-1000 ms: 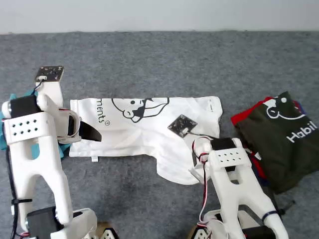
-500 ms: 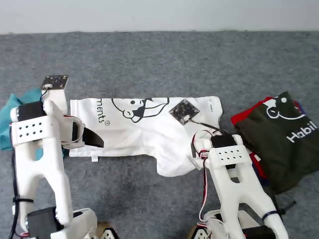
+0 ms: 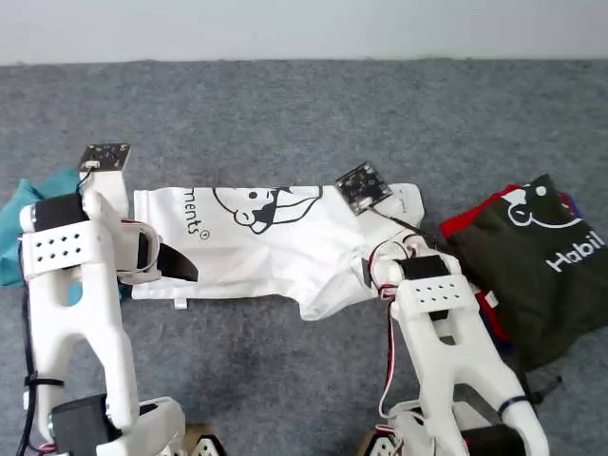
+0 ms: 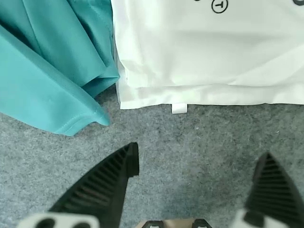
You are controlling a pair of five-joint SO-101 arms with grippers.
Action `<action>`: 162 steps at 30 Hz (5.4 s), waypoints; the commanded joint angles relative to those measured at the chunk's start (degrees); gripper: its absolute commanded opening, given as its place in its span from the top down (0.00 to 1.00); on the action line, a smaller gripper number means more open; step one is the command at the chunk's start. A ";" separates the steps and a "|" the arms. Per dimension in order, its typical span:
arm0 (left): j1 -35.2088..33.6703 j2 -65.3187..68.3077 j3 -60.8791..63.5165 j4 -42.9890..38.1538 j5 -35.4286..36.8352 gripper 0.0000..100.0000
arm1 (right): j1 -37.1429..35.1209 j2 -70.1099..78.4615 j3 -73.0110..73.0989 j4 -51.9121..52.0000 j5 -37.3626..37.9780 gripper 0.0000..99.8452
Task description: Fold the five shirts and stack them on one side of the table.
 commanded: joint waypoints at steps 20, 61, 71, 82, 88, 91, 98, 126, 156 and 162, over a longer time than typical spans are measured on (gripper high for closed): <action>0.44 -1.85 -0.13 -0.70 0.18 0.64 | 4.70 18.86 -15.21 -4.00 -13.45 0.91; 0.44 -1.85 -0.13 -0.35 0.26 0.64 | -6.29 25.10 -30.77 27.82 -9.23 0.83; 0.44 -1.85 -0.13 -0.35 0.26 0.64 | -6.29 31.43 -31.03 15.87 -10.29 0.83; 0.44 -1.85 -0.04 -0.44 0.26 0.64 | -6.29 32.04 -36.92 13.67 -13.45 0.83; 0.44 -1.85 -0.04 -0.44 0.26 0.64 | -6.20 32.04 -38.24 11.74 -13.45 0.83; 0.44 -1.85 -0.04 -0.44 0.26 0.64 | -5.93 31.60 -38.15 10.68 -13.36 0.83; 0.44 -1.85 -0.04 -0.35 0.26 0.64 | -6.02 27.47 -40.26 28.62 -12.92 0.83; 0.44 -1.85 2.33 -1.76 0.26 0.64 | -15.34 28.53 -27.25 7.60 -13.01 0.83; -5.10 18.64 -15.16 -5.36 10.64 0.63 | 3.47 -8.75 -20.40 33.19 -5.71 0.83; -2.90 30.59 -20.70 -2.37 10.73 0.63 | 3.38 -9.80 -18.99 33.01 -5.71 0.83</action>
